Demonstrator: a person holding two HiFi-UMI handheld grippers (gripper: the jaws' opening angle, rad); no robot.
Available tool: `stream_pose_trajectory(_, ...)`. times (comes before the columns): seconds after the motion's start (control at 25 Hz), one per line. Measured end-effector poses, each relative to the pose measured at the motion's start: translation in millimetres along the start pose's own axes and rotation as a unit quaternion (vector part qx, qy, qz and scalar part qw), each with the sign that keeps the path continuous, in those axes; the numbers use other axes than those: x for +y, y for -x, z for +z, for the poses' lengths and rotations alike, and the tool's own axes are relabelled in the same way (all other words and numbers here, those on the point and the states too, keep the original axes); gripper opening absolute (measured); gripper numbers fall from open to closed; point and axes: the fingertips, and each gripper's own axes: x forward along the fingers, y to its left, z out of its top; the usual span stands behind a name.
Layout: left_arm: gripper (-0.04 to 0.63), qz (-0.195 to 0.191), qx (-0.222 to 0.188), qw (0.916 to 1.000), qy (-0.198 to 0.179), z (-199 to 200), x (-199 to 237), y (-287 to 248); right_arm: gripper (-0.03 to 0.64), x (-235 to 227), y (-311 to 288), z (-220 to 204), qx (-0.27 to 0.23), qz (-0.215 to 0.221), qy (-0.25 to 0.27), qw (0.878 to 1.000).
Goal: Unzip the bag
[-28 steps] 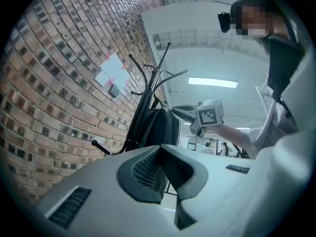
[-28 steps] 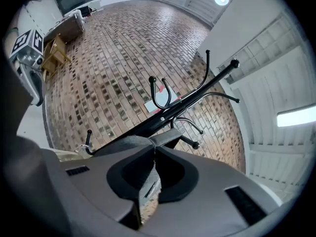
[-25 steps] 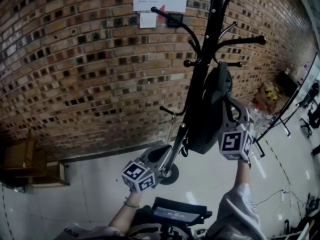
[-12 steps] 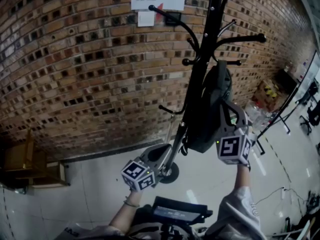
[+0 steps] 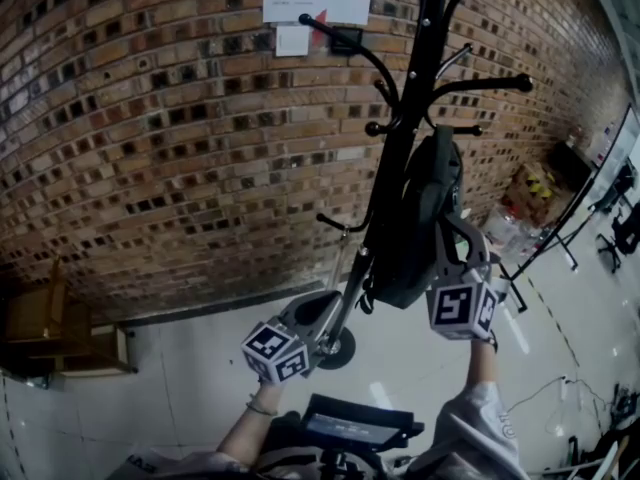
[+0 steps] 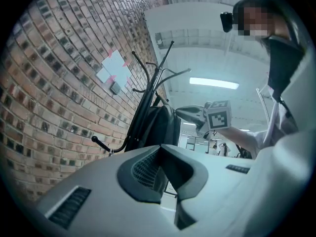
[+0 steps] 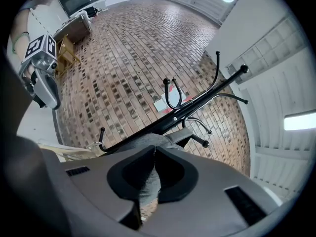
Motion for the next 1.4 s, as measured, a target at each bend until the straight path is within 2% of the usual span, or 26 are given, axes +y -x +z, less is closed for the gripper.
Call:
stream_pose_trajectory(0.36, 0.008, -0.002, 0.003, 1.0, 0.005, -3, 0, 1, 0.009, 18, 6, -4, 0.007, 0.016, 0.0, 1.0)
stream_pose_trajectory(0.92, 0.008, -0.009, 0.012, 0.9999, 0.004, -9, -7, -1, 0.008, 57, 15, -27, 0.02, 0.052, -0.027, 0.998)
stream_pose_trajectory(1.08, 0.008, -0.005, 0.014, 0.9999, 0.003, -10, -6, 0, 0.009, 63, 16, -31, 0.014, 0.047, -0.047, 0.998)
stream_pose_trajectory(1.4, 0.008, 0.006, 0.013, 0.9999, 0.005, -12, -2, 5, 0.009, 74, 19, -40, 0.024, 0.061, -0.045, 0.997)
